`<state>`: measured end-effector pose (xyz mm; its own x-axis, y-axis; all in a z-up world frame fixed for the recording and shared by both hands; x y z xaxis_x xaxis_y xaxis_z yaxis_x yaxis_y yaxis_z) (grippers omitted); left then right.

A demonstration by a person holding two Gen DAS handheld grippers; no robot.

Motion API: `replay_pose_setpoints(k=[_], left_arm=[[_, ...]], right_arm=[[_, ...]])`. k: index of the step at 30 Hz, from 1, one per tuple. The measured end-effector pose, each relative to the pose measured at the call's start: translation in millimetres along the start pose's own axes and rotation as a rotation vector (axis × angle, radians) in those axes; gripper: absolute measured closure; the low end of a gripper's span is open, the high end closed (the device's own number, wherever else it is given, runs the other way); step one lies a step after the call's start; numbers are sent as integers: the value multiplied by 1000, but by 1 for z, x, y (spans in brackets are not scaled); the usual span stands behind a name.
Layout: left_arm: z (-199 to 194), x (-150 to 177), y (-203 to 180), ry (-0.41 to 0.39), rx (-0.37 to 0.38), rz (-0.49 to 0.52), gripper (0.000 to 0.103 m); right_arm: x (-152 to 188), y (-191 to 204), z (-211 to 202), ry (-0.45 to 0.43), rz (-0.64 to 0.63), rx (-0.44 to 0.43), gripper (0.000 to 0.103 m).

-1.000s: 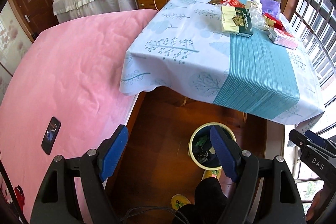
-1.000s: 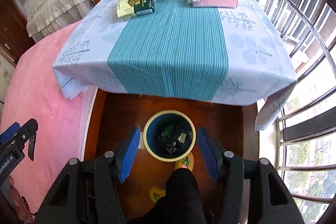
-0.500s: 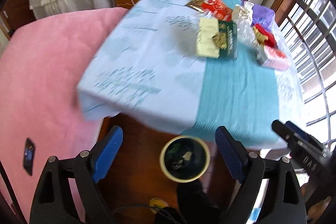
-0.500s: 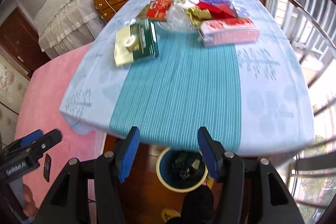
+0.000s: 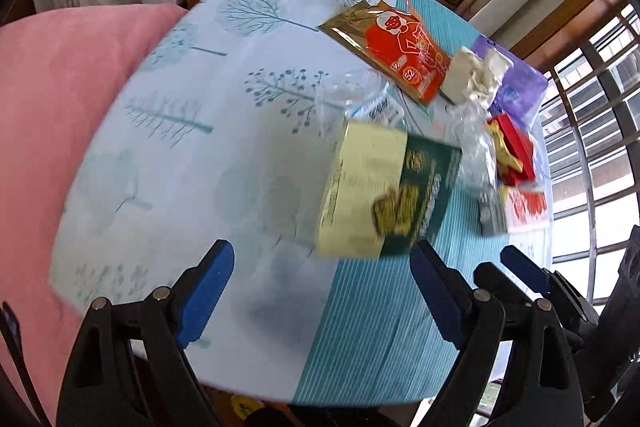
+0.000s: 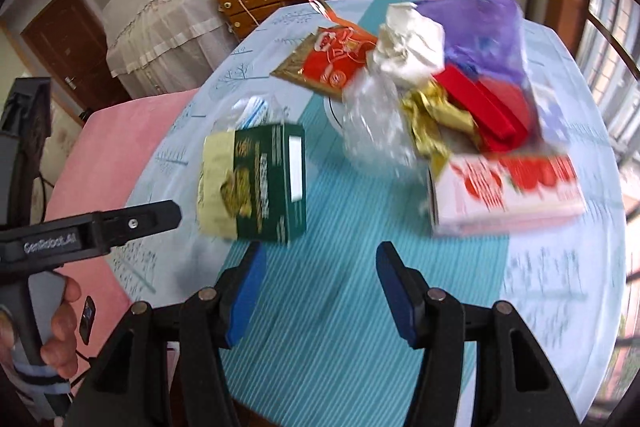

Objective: Collect trash
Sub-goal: 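Raise both tools from the bin back toward the table, then grasp the green-gold chocolate box with the left tool while the right tool grasps the strawberry milk carton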

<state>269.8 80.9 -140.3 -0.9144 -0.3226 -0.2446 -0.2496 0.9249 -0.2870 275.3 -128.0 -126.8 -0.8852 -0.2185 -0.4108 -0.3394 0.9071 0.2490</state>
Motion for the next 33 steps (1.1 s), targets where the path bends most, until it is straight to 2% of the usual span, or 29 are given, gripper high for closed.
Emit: replay_pose_setpoints(k=[10, 12, 14, 16, 18, 19, 20, 26, 29, 33], left_arm=[[39, -28, -9, 59, 68, 78, 17], [43, -29, -12, 73, 93, 89, 27], [45, -29, -16, 89, 132, 92, 44], [44, -29, -22, 94, 168, 105, 55], [44, -27, -29, 98, 178, 137, 65], [44, -26, -33, 103, 187, 156, 73], [44, -24, -38, 109, 198, 174, 76], [35, -17, -71, 108, 299, 261, 76], [34, -17, -87, 96, 298, 275, 76], [38, -21, -106, 75, 254, 302, 76]], right_arm=[[-17, 1, 38, 61, -72, -11, 46], [-16, 2, 41, 69, -82, -15, 46], [-15, 1, 45, 80, -95, -17, 46], [-15, 0, 47, 85, -98, -26, 46], [-15, -2, 49, 86, -96, -31, 46], [-15, -4, 51, 89, -94, -33, 46], [-15, -5, 52, 91, -91, -38, 46], [-12, -11, 55, 103, -80, -49, 46], [-9, -15, 53, 103, -78, -48, 46], [-2, -26, 40, 92, -55, -47, 46]])
Point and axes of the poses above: each gripper's, at about its wrist camera, not at the fingertips, and z roughly the way its jaws point, y to its left, x to its underside, the point moved 5 cm from there along z, roughly the way its jaws point, and after that the axes turned 2 degrees about y, right-handed, at the moved point
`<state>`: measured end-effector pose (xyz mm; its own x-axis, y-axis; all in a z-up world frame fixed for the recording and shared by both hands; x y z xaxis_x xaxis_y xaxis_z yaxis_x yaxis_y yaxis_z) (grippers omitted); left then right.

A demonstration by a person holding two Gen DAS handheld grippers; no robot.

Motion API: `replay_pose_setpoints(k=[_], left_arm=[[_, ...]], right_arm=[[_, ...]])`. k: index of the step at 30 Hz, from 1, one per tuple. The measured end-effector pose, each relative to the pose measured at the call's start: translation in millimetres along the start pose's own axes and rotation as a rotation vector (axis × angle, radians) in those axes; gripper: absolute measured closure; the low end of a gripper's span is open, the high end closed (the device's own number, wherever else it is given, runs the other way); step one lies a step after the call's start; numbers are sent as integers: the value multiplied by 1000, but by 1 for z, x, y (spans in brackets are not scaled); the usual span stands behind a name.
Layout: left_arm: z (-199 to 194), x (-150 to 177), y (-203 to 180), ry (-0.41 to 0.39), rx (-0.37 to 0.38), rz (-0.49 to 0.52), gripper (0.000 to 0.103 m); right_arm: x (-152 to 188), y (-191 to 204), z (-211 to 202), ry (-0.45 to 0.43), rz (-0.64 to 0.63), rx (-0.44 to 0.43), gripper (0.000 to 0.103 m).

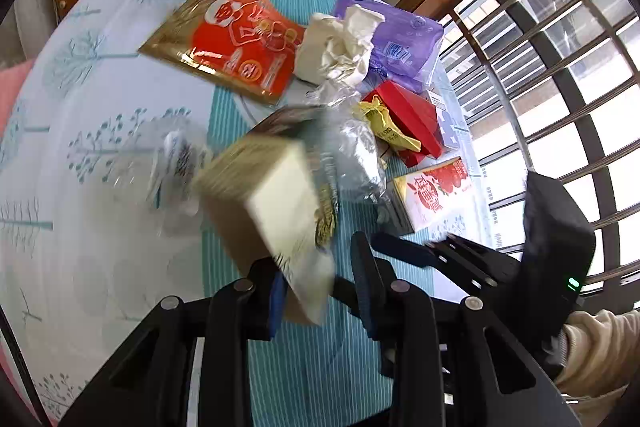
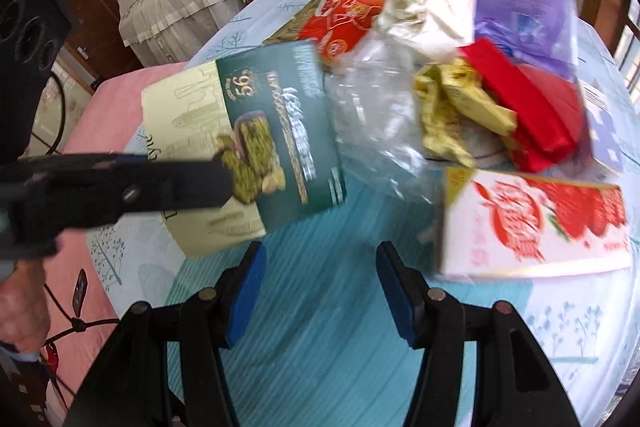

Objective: Collect trash
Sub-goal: 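Grasp the green-gold chocolate box with the left tool while the right tool grasps the strawberry milk carton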

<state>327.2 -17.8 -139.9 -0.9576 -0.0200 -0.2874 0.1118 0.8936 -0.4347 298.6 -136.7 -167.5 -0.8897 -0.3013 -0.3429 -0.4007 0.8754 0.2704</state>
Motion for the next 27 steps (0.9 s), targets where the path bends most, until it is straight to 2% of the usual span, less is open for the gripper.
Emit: replay_pose_setpoints(k=[7, 8, 15, 17, 19, 20, 22, 27], left_arm=[[17, -13, -9, 4, -75, 11, 77], [20, -14, -11, 7, -84, 12, 85], [23, -15, -23, 1, -139, 27, 95], [22, -13, -26, 0, -152, 37, 97], [20, -10, -30, 4, -159, 55, 98], [19, -8, -32, 6, -164, 66, 98], [16, -4, -35, 12, -178, 85, 98], [8, 2, -37, 11, -179, 92, 99]], right_arm=[[13, -30, -45, -60, 22, 43, 46], [14, -39, -51, -65, 41, 52, 46], [12, -87, -69, -52, 235, 76, 46], [9, -92, -75, -63, 253, 67, 45], [4, -92, -79, -64, 224, 68, 43], [0, -92, -82, -62, 178, 73, 35], [-5, -93, -82, -59, 97, 81, 28], [-16, -89, -70, -26, -240, 147, 28]])
Point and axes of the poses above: each gripper's, at about its wrist camera, not at the fingertips, and z roughly the way its jaws point, y to its left, x to its underside, the point moved 5 cm from there along z, roughly the way its jaws point, and after that the axes turned 2 degrees about y, right-handed, at the moved point
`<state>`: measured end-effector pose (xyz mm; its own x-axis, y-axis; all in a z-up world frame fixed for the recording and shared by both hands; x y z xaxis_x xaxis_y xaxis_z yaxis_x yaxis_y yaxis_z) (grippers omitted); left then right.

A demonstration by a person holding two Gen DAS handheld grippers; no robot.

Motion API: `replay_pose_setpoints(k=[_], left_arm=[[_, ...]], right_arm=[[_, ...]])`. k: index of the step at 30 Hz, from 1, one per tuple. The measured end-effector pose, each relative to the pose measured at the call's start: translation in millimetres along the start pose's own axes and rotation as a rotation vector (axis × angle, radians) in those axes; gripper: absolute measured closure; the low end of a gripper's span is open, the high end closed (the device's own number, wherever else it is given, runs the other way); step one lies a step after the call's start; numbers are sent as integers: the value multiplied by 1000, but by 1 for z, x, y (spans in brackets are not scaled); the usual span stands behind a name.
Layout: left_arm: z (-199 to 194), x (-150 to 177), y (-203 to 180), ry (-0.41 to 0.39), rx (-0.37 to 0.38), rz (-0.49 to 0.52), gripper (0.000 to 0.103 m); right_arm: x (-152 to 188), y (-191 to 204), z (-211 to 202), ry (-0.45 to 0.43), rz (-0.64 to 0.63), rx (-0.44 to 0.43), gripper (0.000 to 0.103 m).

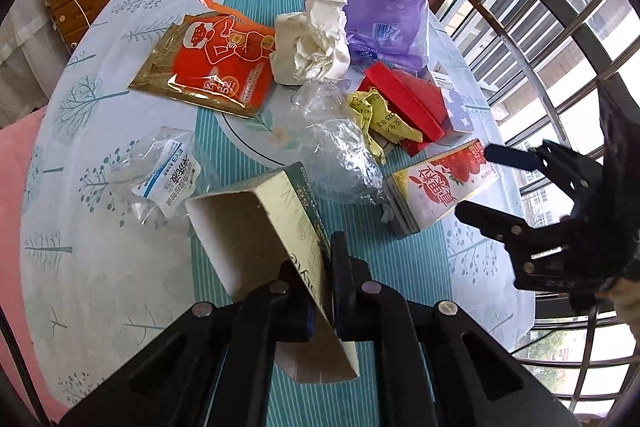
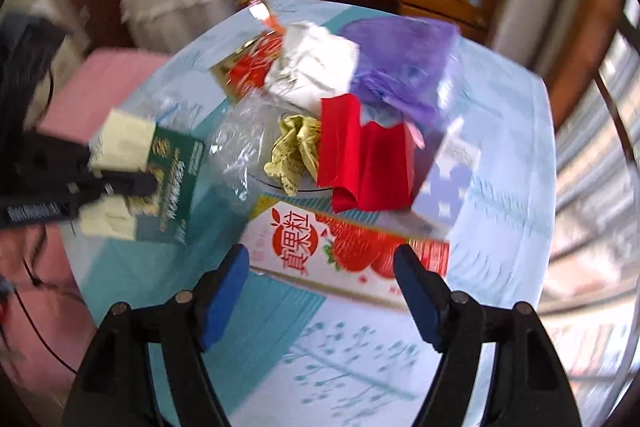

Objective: Collect trash
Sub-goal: 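Grasp the green-gold chocolate box with the left tool while the right tool grasps the strawberry milk carton, then carry the chocolate box and milk carton over the bin and open both tools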

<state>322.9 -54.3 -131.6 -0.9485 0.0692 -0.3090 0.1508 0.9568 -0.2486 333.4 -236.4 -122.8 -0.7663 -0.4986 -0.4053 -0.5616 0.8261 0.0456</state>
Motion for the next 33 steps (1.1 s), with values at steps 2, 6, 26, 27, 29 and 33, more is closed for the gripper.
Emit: replay_pose_setpoints(k=[2, 6, 26, 27, 29, 33], left_arm=[[-2, 3, 3, -1, 3, -10, 99], [-5, 7, 10, 3, 6, -31, 99], [-48, 51, 17, -48, -15, -50, 99], [-54, 57, 16, -55, -14, -42, 99], [-65, 71, 14, -67, -16, -20, 99], [-81, 104, 9, -65, -4, 20, 99]], right_arm=[[-1, 5, 6, 6, -144, 0, 28], [-3, 13, 21, 60, -366, -21, 27], [17, 42, 7, 117, -64, -38, 47], [21, 48, -3, 95, -23, -48, 47], [27, 58, -17, 67, 37, -63, 47], [51, 87, -45, 38, 165, -104, 47]])
Point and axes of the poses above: each gripper's, at about its wrist camera, not at the fingertips, and z roughly the way its jaws point, y to its left, x to its underside, the point moved 5 cm from there along z, roughly the way its jaws point, and after that the axes turned 2 degrees about y, right-handed, at the moved point
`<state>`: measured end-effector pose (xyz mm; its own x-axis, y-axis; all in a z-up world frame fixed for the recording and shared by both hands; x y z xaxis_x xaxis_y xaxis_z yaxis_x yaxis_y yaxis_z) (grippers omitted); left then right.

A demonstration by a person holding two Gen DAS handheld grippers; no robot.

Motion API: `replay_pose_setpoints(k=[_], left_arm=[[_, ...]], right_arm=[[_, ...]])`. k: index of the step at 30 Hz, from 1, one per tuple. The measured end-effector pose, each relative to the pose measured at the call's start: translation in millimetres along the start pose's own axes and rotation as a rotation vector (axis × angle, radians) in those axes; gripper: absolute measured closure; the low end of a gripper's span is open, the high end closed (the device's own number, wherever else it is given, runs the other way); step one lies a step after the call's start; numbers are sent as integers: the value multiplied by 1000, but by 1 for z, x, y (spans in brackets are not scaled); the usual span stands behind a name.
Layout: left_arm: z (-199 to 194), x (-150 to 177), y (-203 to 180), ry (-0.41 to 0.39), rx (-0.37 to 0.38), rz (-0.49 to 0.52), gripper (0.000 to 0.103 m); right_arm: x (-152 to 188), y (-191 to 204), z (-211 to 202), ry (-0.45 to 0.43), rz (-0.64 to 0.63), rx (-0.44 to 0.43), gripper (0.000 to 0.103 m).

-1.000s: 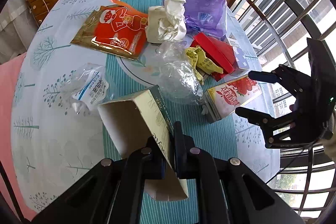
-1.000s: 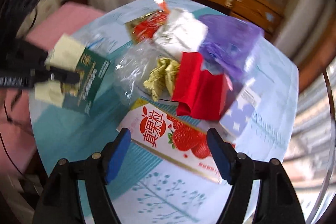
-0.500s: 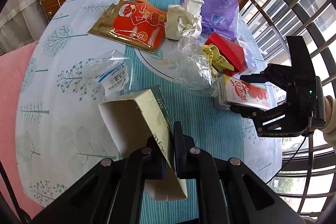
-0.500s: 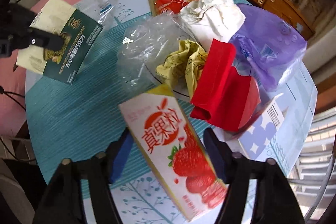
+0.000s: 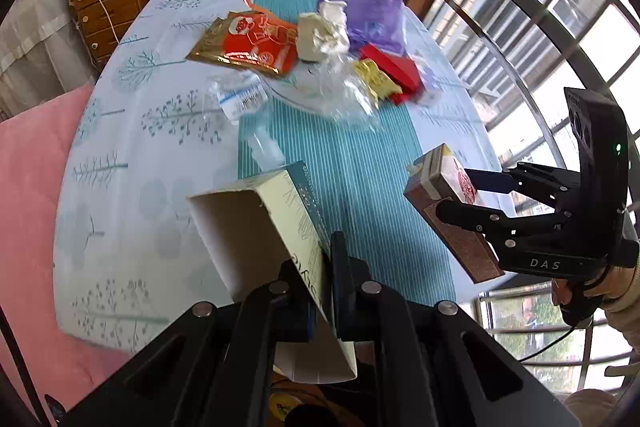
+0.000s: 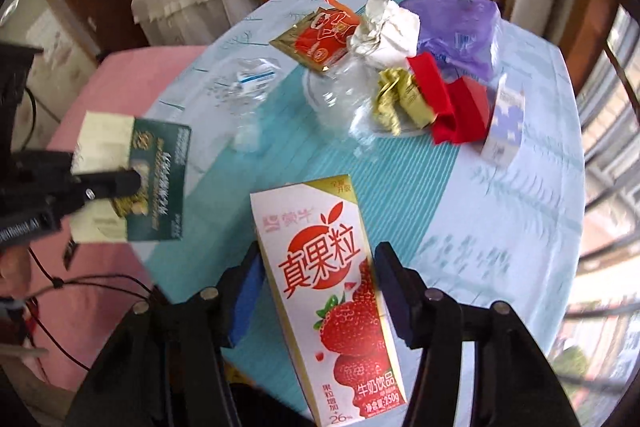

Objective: Collect trash
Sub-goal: 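Carry the chocolate box and milk carton over the bin and open both tools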

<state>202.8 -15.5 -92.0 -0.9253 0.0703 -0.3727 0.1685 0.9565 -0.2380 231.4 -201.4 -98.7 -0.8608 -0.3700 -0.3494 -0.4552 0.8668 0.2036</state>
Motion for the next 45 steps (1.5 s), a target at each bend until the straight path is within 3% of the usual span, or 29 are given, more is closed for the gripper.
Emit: replay_pose_setpoints(k=[8, 15, 22, 30, 33, 35, 37, 41, 45], left_arm=[[-23, 93, 0, 35, 33, 66, 99], [4, 175, 14, 118, 36, 49, 99], [74, 226, 22, 190, 51, -3, 99], [182, 251, 26, 237, 20, -17, 98], [216, 256, 31, 248, 4, -10, 79], [235, 260, 36, 267, -21, -12, 44], [252, 262, 42, 282, -38, -34, 31], [263, 268, 54, 292, -99, -48, 31], [250, 273, 64, 280, -140, -63, 31]], right_arm=[[74, 66, -5, -8, 195, -45, 47], [143, 107, 31, 20, 281, -7, 47], [196, 110, 94, 60, 366, 39, 47], [232, 65, 189, 49, 537, 82, 47], [241, 50, 221, 44, 575, 67, 47], [246, 40, 243, 47, 597, 55, 47], [250, 36, 259, 68, 597, 62, 47], [258, 32, 280, 117, 566, 93, 46], [263, 30, 275, 131, 569, 109, 46]])
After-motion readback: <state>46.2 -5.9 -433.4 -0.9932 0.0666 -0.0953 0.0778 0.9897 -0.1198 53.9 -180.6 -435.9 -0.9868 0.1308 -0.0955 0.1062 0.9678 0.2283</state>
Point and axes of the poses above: each gripper's, at about its wrist camera, not at the fingertips, and z roughly the way its jaws point, y to its left, x to its underside, the point moved 5 cm from there along z, roughly the way its jaws point, and after that the axes turned 2 degrees about y, right-handed, at the moved point
